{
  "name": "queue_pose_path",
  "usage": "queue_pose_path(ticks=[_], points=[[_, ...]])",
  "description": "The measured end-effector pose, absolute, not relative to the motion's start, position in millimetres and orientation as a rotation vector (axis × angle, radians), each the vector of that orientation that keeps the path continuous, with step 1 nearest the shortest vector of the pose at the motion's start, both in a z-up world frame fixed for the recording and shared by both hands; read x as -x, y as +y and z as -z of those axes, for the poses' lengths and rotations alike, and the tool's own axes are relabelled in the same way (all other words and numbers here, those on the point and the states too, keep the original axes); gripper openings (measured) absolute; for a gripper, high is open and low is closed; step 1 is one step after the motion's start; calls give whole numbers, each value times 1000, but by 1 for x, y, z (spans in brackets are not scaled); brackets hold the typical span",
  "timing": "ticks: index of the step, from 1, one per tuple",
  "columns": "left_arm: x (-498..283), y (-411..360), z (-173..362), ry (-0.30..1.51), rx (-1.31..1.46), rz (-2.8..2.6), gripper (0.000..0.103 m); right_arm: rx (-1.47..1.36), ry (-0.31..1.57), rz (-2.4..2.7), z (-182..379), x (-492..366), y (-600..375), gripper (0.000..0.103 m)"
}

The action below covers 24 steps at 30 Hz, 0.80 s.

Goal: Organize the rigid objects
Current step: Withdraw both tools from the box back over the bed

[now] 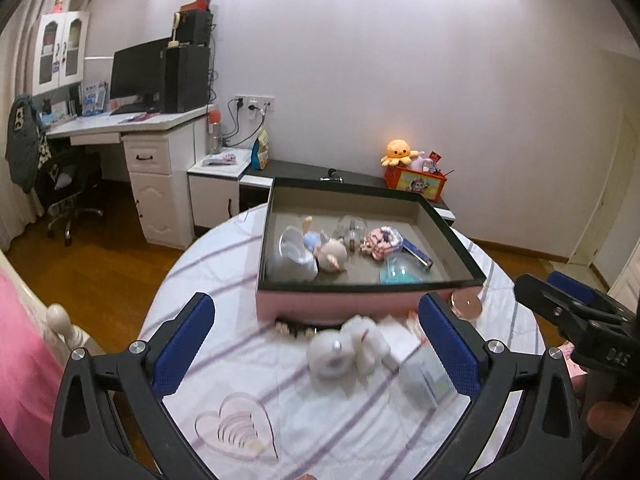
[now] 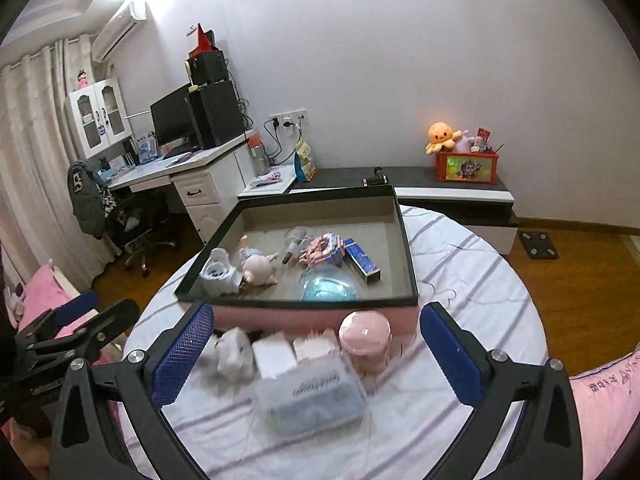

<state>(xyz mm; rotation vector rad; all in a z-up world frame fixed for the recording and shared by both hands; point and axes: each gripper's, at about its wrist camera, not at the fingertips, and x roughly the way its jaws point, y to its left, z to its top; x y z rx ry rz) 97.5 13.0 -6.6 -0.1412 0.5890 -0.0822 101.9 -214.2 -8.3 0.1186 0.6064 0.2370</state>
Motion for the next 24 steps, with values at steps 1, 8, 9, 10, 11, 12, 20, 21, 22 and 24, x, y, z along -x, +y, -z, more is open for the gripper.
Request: queue_pose_path(ticks=[1,8,9,10,11,12,20,21,22,24], points=[[-94,12,9,590,144,79,103,-114,601,-230,9,-96,-215,103],[-70,13,20,593,150,52,103,-89,555,-143,13,-61,-215,103],[-67,13,21,593,149,52,103,-90,551,-134,14,-58,-214,103],[-65,12,22,593,145,52,103,-93,550,-130,16,-53,-214,103],[-63,12,23,593,140,49,103,-94,551,-130,18,-52,-215,103],[-61,10,25,592,134,48,103,-95,551,-128,21,-49,-215,103],[-51,4,34,610,119,59,103,-101,601,-117,43,-40,-220,103],[-51,3,34,611,117,58,103,-101,603,-117,44,-39,-219,103],[-50,2,35,612,114,59,103,-99,605,-120,45,-38,-219,103],[-49,1,34,611,110,60,103,-94,607,-123,46,-37,-217,103]])
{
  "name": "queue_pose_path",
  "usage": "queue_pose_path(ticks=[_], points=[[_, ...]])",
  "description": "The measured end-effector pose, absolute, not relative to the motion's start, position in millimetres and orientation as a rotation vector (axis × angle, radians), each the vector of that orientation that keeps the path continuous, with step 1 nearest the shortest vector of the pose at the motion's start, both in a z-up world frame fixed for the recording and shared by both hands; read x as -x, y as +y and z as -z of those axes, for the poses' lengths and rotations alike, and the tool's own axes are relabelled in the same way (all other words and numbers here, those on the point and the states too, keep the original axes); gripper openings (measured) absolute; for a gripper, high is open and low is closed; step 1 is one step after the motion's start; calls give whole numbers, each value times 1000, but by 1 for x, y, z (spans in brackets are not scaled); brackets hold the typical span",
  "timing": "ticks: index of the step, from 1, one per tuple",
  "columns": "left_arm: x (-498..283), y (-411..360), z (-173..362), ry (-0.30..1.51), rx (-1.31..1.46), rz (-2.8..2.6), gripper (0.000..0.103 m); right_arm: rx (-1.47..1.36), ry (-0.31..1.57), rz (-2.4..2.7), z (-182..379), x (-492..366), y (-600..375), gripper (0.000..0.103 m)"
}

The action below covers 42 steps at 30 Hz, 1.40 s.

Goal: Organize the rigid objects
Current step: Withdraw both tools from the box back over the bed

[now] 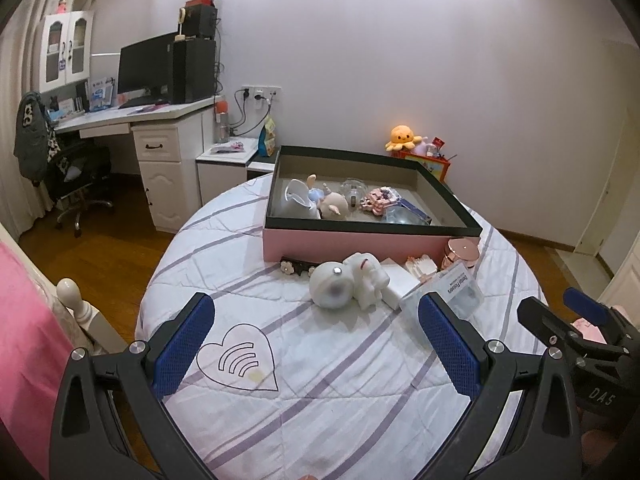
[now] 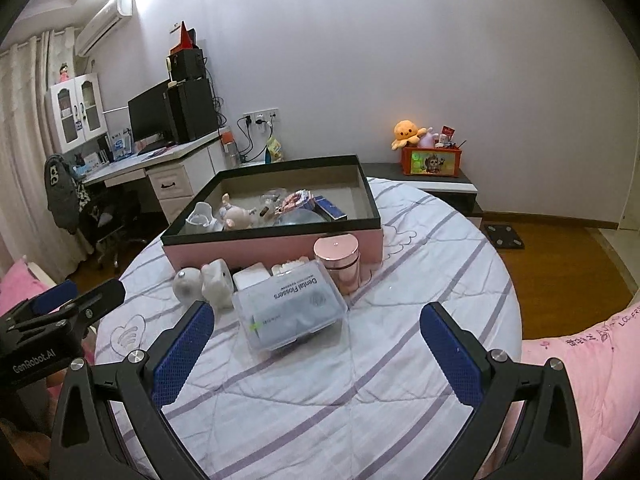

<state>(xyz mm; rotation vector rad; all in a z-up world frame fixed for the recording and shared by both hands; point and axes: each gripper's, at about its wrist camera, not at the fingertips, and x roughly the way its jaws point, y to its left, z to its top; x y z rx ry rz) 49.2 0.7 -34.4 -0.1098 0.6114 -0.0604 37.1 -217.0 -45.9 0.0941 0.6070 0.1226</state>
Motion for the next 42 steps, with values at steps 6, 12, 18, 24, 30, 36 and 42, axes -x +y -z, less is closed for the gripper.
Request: queue_pose_path(ticks=[6,12,18,24,30,36,42], points=[[-48,-1,34,607,103,59,103,-91,605,-124,46,-35,-215,103],[-48,-2,34,609,100,55,103,-89,609,-122,46,-35,-214,103],[-48,-1,36,613,99,54,103,-82,618,-124,48,-37,-215,103],[-52,0,45,637,104,62,103,-72,644,-136,56,-43,-213,103],[-63,3,62,688,115,65,103,-49,723,-170,80,-70,-208,103],[-74,7,76,723,129,61,103,5,780,-222,98,-94,-191,103],[-85,4,83,746,126,65,103,24,805,-247,110,-118,-184,103]])
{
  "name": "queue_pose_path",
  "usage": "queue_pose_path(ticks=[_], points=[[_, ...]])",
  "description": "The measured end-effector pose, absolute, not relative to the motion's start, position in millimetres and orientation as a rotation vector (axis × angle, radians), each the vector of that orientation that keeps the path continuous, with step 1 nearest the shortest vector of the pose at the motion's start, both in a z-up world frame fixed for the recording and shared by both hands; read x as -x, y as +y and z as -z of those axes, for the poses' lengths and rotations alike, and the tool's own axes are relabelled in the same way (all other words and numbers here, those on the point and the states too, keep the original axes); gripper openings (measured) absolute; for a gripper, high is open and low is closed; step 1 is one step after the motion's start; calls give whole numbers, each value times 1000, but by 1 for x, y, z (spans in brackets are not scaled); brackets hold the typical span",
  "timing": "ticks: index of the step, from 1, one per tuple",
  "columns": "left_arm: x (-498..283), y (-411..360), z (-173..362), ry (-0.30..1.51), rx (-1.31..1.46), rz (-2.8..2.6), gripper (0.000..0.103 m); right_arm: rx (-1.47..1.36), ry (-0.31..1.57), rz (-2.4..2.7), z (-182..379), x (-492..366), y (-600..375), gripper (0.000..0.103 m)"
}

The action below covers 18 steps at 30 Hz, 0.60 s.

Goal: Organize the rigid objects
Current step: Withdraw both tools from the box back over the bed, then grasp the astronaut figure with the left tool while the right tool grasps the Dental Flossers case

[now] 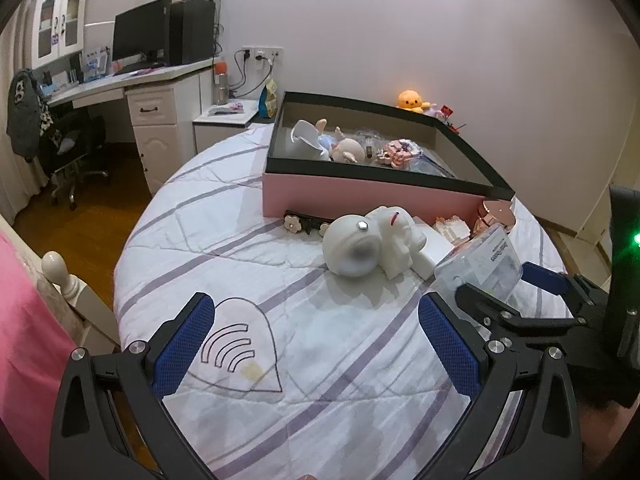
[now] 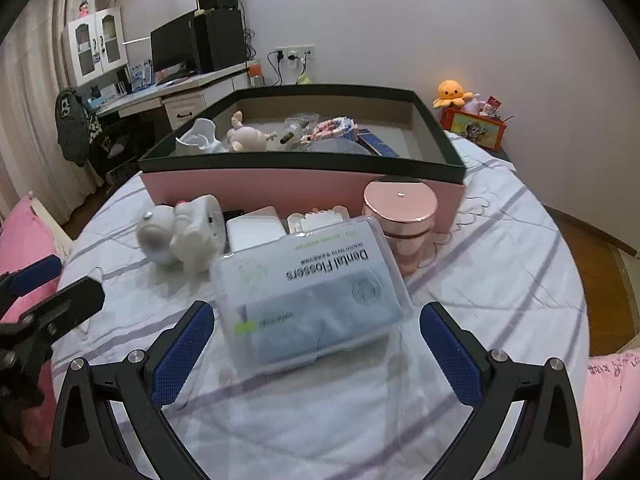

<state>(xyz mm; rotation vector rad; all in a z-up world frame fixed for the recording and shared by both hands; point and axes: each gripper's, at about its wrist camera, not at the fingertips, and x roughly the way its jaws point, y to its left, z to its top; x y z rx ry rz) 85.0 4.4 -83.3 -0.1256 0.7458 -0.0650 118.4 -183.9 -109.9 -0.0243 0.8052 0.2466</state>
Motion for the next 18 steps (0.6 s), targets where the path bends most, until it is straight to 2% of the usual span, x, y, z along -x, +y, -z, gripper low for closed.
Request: queue_pose_path(ticks=[2,18], points=[[-89,3,85,753,122,69,103,-3,818,-273,113,-122,-186,98],[-148,-29,99,817,157,98,103,-34,798,-225,111,-102,-218,98]])
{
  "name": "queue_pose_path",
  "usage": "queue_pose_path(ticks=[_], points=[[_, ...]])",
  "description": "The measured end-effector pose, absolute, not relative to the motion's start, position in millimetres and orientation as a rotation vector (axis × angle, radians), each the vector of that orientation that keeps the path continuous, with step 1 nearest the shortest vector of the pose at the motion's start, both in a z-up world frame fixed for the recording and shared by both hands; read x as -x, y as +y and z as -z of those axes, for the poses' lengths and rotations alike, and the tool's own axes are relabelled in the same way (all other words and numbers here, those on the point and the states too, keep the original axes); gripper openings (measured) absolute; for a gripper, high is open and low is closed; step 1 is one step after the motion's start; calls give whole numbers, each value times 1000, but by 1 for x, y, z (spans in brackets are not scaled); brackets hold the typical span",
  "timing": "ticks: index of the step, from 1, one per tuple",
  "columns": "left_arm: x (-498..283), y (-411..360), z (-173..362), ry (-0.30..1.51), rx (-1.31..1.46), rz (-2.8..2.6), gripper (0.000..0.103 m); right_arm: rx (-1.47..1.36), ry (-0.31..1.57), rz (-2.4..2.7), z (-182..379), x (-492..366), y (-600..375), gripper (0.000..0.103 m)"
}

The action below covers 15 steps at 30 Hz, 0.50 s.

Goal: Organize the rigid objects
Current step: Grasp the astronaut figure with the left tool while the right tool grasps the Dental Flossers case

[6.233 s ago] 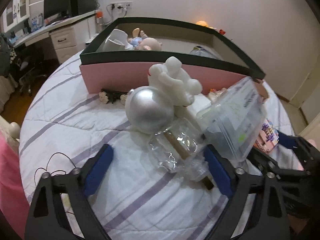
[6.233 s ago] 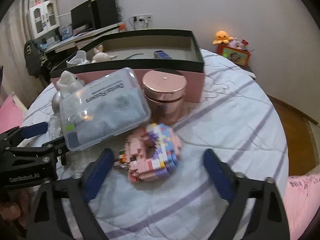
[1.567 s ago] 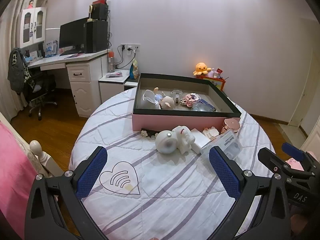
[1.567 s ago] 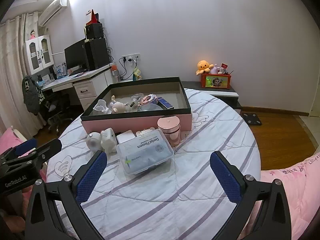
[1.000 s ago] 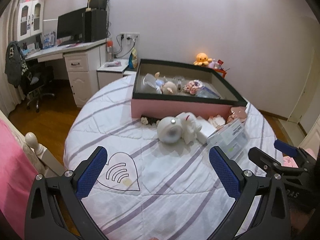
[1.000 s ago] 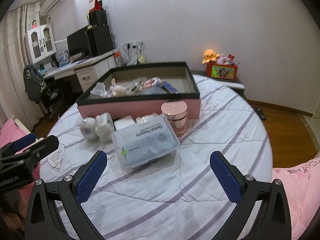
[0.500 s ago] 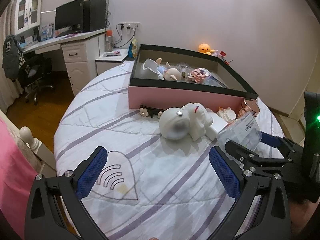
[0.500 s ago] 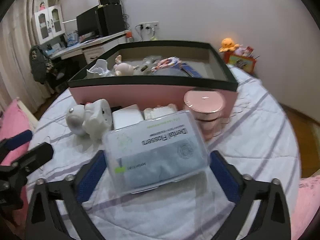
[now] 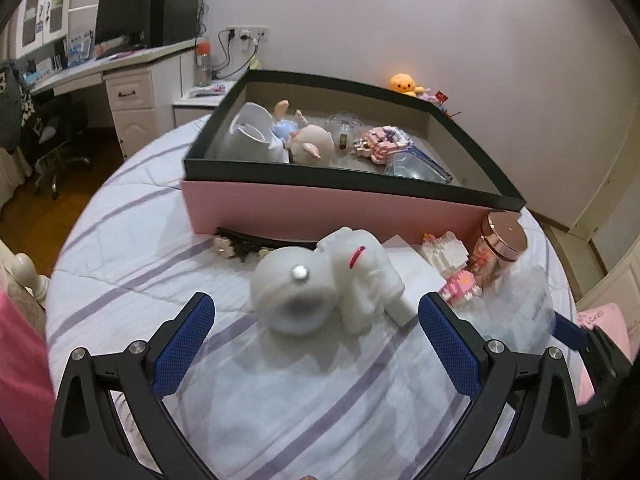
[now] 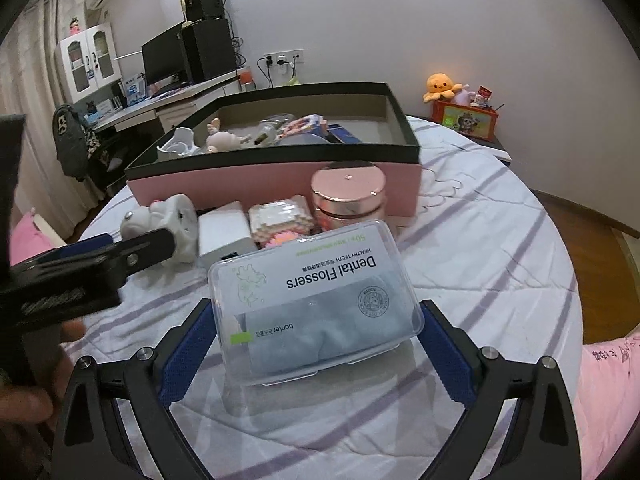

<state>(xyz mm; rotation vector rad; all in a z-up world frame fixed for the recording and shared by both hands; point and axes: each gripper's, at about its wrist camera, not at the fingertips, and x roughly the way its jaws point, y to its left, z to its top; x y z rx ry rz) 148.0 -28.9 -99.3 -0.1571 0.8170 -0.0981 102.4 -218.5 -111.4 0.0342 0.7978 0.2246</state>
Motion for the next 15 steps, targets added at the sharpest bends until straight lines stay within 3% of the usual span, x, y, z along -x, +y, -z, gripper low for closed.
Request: queue_pose_path(ticks=[2,4,15], points=[[-154,-30,103,819,163,92,101,-40,798,-226,112,-102,-220,98],[-158,-28,108,845,190,129,77,-43,797,-228,112,-101,-221,98],[-133,-15,98,793,174,138,75,-56,776,-252,102,-95,-215,98]])
